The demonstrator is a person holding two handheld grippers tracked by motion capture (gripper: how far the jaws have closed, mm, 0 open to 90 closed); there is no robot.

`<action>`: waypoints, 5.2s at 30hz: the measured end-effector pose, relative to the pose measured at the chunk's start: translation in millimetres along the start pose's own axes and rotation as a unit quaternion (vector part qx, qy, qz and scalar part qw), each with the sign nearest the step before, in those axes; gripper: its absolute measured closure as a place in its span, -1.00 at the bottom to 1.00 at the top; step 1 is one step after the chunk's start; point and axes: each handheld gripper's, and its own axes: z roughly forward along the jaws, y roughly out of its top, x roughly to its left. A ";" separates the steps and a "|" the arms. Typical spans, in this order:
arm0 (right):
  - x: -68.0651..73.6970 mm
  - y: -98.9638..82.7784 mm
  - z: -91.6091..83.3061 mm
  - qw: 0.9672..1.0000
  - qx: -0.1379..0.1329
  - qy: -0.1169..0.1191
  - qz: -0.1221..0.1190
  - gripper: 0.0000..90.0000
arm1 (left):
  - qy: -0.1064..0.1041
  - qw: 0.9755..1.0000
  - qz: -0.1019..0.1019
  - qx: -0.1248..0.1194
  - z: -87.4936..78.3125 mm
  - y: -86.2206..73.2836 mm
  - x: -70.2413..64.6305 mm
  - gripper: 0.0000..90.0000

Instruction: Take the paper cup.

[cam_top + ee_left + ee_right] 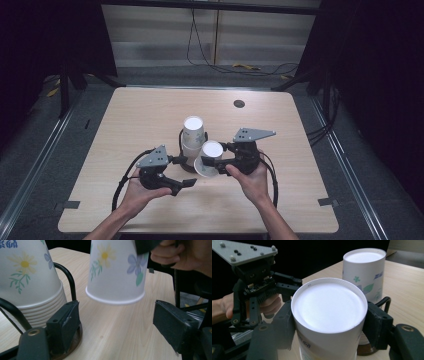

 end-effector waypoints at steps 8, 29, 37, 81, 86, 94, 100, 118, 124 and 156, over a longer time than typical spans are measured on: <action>3.3 -5.7 11.5 1.000 0.009 0.026 -0.005 -0.22 | -0.020 1.000 -0.011 -0.014 4.7 -6.0 -1.4 -0.51; 12.9 -11.4 30.7 0.997 0.011 0.071 0.004 -0.22 | -0.032 0.999 -0.012 -0.027 10.7 -13.7 -0.1 -0.49; 10.4 -11.6 30.9 0.997 0.009 0.076 0.013 -0.22 | -0.037 0.999 -0.015 -0.034 12.8 -14.6 1.1 -0.50; -1.6 -8.9 4.3 0.998 0.006 0.060 0.009 -0.53 | -0.033 0.999 -0.020 0.013 -1.7 -16.3 10.0 -0.36; -2.7 -10.3 3.8 0.999 0.020 0.049 0.000 -0.55 | -0.036 0.999 -0.024 0.028 -1.7 -16.7 10.6 -0.36; -4.7 -14.8 10.4 0.995 0.077 0.063 -0.005 -0.62 | -0.034 0.997 -0.003 0.062 0.2 -13.7 7.6 -0.37; -3.9 -15.5 12.8 0.994 0.089 0.070 -0.009 -0.60 | -0.034 0.996 0.001 0.080 -2.6 -11.8 7.5 -0.35; -2.6 -22.3 19.8 0.985 0.153 0.060 -0.043 -0.63 | -0.007 0.988 0.029 0.149 5.3 -9.0 10.3 -0.32; -5.5 -25.2 20.7 0.983 0.172 0.046 -0.046 -0.68 | -0.010 0.979 0.052 0.196 13.9 -4.0 7.6 -0.32; 6.6 -35.7 43.9 0.948 0.301 0.050 -0.088 -0.68 | -0.024 0.956 0.086 0.280 31.4 -3.3 -2.3 -0.28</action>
